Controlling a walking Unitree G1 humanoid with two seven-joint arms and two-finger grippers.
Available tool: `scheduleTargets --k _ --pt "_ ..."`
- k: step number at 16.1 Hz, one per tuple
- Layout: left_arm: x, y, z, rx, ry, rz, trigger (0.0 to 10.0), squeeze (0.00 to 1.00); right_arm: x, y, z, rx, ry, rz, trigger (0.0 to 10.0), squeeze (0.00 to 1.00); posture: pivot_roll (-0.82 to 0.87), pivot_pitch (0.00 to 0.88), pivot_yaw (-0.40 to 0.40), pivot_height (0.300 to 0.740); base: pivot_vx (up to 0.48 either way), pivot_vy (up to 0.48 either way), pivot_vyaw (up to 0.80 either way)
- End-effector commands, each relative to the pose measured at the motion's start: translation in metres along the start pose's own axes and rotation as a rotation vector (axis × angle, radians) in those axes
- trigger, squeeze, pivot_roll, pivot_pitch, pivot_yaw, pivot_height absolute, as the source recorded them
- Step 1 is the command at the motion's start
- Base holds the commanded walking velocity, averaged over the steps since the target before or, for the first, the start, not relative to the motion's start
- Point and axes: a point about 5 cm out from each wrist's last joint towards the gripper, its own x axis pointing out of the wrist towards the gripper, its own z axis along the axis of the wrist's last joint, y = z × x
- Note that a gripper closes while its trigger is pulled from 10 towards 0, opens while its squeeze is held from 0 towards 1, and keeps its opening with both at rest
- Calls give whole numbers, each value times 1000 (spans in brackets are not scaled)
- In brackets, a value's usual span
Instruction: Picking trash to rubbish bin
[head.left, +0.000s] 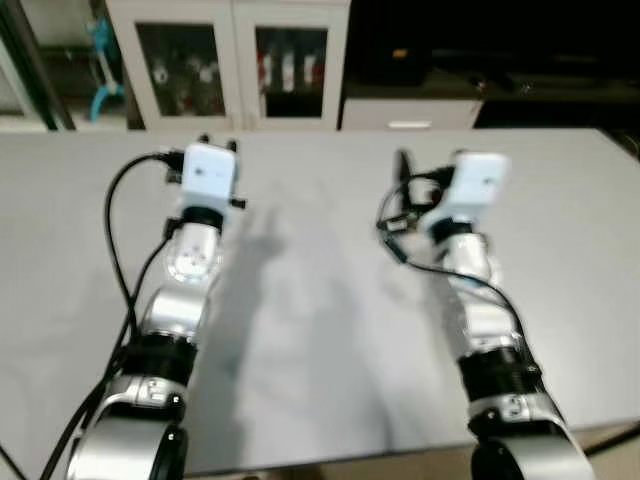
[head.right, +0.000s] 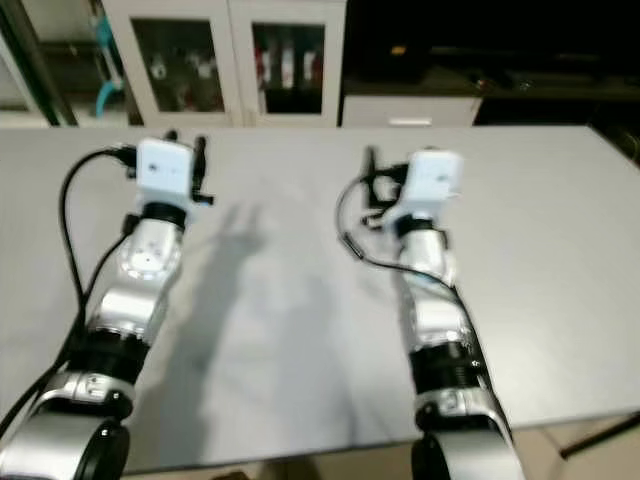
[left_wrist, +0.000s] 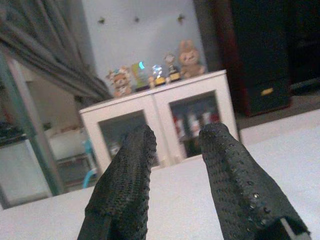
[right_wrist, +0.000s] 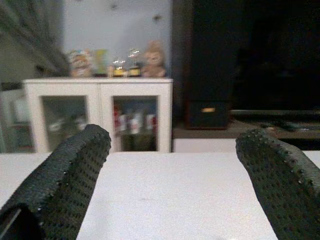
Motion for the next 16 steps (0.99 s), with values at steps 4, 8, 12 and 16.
scheduleTargets --k 4,8,12,16 --pt "1 -8 4 5 -11 -28 10000 0 0 -11 3 -4 -3 -27 10000 0 -5 15 -28 740 0 0 0" --pt "1 -5 2 9 5 1 10000 0 -1 -6 0 -15 15 4 10000 0 -6 15 -31 740 0 -172 0" --pt "1 -2 1 10 7 11 10000 0 -2 -4 0 -23 15 27 10000 0 -6 15 -32 740 0 -444 0" --pt "1 -3 2 9 8 10 10000 0 -4 -1 -2 -22 26 55 10000 0 -9 17 -31 740 0 -450 0"
